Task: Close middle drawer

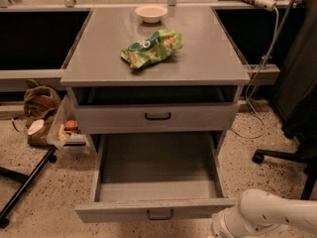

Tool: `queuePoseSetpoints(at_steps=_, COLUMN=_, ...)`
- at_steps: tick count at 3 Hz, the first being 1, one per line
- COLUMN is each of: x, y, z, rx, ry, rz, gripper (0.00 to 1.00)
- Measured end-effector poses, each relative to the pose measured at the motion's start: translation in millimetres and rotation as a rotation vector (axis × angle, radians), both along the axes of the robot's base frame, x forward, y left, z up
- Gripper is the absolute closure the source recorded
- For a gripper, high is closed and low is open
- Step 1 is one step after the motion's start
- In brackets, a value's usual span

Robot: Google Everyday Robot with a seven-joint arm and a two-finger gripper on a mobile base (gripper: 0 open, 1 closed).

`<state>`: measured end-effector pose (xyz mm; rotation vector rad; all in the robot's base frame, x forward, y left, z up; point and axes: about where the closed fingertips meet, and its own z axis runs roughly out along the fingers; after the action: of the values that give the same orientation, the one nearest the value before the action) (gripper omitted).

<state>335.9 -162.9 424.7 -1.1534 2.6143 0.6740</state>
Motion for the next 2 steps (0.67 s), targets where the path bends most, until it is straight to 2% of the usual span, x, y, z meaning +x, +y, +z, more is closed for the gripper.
queuePoseSetpoints(at_steps=1, x=2.2, y=-3.9, z=-33.9, rx=0.051, ry=0.039, rz=0.017, gripper=0.00)
queuePoseSetpoints(at_steps=2, x=21.0, y=13.5, z=-57.8, rx=0.108, ry=0.050, rz=0.069, gripper=0.00)
